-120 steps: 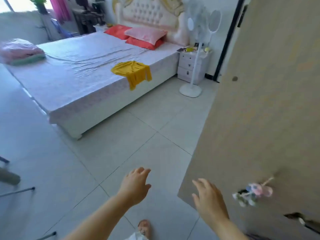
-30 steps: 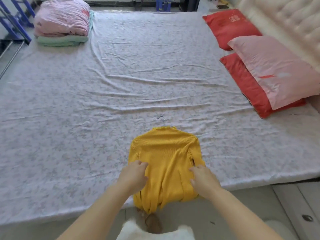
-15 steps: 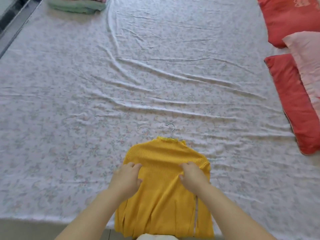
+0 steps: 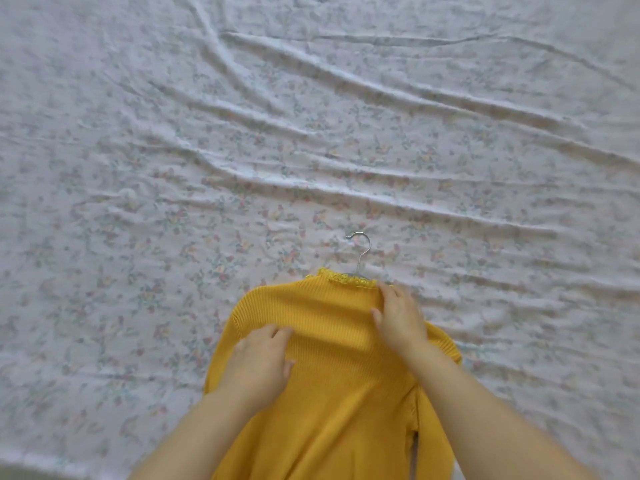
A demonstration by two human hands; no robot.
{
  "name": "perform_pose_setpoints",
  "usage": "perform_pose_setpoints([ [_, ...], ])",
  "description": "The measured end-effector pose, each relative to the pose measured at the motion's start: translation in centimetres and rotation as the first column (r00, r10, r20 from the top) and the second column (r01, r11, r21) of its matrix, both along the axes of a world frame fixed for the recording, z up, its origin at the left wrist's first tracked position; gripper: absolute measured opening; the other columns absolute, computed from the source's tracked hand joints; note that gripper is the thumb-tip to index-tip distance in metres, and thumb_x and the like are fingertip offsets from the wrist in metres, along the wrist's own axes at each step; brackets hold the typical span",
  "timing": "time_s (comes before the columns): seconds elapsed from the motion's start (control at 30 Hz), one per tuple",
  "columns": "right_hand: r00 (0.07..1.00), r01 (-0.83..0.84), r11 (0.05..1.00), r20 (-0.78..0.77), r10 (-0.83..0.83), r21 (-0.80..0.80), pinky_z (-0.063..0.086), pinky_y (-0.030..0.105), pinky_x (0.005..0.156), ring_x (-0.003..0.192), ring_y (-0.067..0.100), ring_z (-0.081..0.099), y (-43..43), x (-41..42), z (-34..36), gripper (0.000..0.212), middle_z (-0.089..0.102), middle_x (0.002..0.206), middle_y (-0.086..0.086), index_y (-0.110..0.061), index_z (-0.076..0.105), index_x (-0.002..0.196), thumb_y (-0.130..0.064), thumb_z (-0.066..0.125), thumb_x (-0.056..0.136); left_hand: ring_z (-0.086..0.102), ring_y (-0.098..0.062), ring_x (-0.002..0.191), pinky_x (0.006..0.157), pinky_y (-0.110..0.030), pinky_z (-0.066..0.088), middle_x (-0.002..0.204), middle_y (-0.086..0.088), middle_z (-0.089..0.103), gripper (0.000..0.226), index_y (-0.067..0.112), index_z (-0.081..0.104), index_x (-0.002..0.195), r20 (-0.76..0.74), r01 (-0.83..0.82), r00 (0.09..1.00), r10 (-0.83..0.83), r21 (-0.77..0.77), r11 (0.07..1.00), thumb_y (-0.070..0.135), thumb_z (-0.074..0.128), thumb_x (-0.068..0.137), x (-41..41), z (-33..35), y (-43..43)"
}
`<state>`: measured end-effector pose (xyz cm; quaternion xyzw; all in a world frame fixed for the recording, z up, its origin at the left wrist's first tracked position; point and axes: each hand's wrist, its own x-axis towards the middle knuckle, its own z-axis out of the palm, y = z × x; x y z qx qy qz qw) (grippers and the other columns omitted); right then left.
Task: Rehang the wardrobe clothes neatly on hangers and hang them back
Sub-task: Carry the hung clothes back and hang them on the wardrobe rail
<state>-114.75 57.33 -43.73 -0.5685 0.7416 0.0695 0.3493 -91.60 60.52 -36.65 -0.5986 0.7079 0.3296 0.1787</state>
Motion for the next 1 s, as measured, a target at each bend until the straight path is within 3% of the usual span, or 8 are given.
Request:
perform_pose_setpoints([
  [0.2, 0.993, 0.104, 0.987, 0.062, -0.097, -0.122, 0.032, 0.036, 0.105, 0.124, 0.027, 0.039, 1.2, -0.1, -0.9, 0.048, 0.048, 0.132, 0.008, -0.013, 0.044, 0.135, -0.021, 0.058, 0.091, 0.037, -0.017, 0.126, 0.101, -0.031, 0.033, 0.138, 0.005, 0.038, 0.052, 0.024, 0.027, 0.142, -0.018, 0.023, 1.0, -0.023, -0.001, 1.0, 0.037, 0.043, 0.094, -0.7, -1.1, 0.3],
  [0.43, 0.96, 0.237, 0.96, 0.187, -0.208, -0.151, 0.039, 0.03, 0.082, 0.107, 0.024, 0.051, 2.2, 0.0, 1.2, 0.028, 0.059, 0.11, 0.005, -0.013, 0.055, 0.114, -0.012, 0.06, 0.087, 0.037, -0.016, 0.126, 0.1, -0.031, 0.034, 0.138, 0.006, 0.038, 0.052, 0.025, 0.027, 0.142, -0.058, 0.013, 0.998, -0.015, -0.032, 0.999, 0.036, 0.044, 0.094, -0.1, -0.5, 1.3],
  [0.57, 0.971, 0.188, 0.939, 0.197, -0.134, -0.287, 0.038, 0.029, 0.063, 0.091, 0.028, 0.059, 3.8, 0.9, 3.8, 0.027, 0.062, 0.104, 0.005, -0.015, 0.053, 0.117, -0.011, 0.055, 0.091, 0.038, -0.016, 0.125, 0.099, -0.031, 0.035, 0.137, 0.005, 0.039, 0.052, 0.024, 0.027, 0.142, -0.078, -0.013, 0.997, 0.007, -0.084, 0.996, 0.034, 0.044, 0.094, 1.2, 0.5, 1.5],
  [0.7, 0.989, 0.085, 0.889, 0.146, -0.021, -0.449, 0.045, 0.035, 0.057, 0.074, 0.028, 0.061, 5.5, 2.4, 9.1, 0.027, 0.066, 0.089, 0.006, -0.012, 0.058, 0.115, -0.007, 0.059, 0.088, 0.038, -0.017, 0.124, 0.1, -0.029, 0.036, 0.138, 0.003, 0.037, 0.053, 0.022, 0.024, 0.144, -0.162, -0.075, 0.986, 0.045, -0.187, 0.979, 0.03, 0.044, 0.095, 2.7, 3.4, 2.0],
  [0.8, 0.99, 0.071, 0.839, 0.138, 0.004, -0.539, 0.053, 0.038, 0.057, 0.073, 0.028, 0.065, 6.7, 4.2, 14.6, 0.03, 0.07, 0.09, 0.008, -0.006, 0.062, 0.111, 0.0, 0.066, 0.082, 0.035, -0.017, 0.127, 0.104, -0.031, 0.035, 0.142, 0.002, 0.034, 0.055, 0.02, 0.024, 0.145, -0.266, -0.183, 0.958, 0.109, -0.27, 0.945, 0.028, 0.045, 0.095, 3.8, 7.0, 2.4],
  [0.9, 0.992, 0.009, 0.773, 0.101, 0.07, -0.635, 0.05, 0.024, 0.052, 0.068, 0.017, 0.067, 8.4, 6.3, 20.1, 0.035, 0.071, 0.085, 0.003, -0.007, 0.065, 0.105, 0.003, 0.074, 0.073, 0.035, -0.015, 0.129, 0.106, -0.031, 0.033, 0.142, 0.003, 0.036, 0.053, 0.019, 0.03, 0.143, -0.347, -0.252, 0.931, 0.117, -0.377, 0.891, 0.027, 0.048, 0.094, 5.1, 11.1, 3.3],
  [1.0, 0.989, -0.039, 0.743, 0.079, 0.123, -0.668, 0.031, 0.0, 0.049, 0.059, -0.007, 0.049, 10.4, 8.8, 25.2, 0.041, 0.068, 0.075, -0.006, -0.013, 0.066, 0.102, 0.003, 0.079, 0.066, 0.037, -0.015, 0.128, 0.108, -0.032, 0.029, 0.138, 0.004, 0.042, 0.048, 0.02, 0.038, 0.139, -0.405, -0.308, 0.908, 0.111, -0.46, 0.833, 0.026, 0.05, 0.093, 7.0, 14.8, 4.9],
])
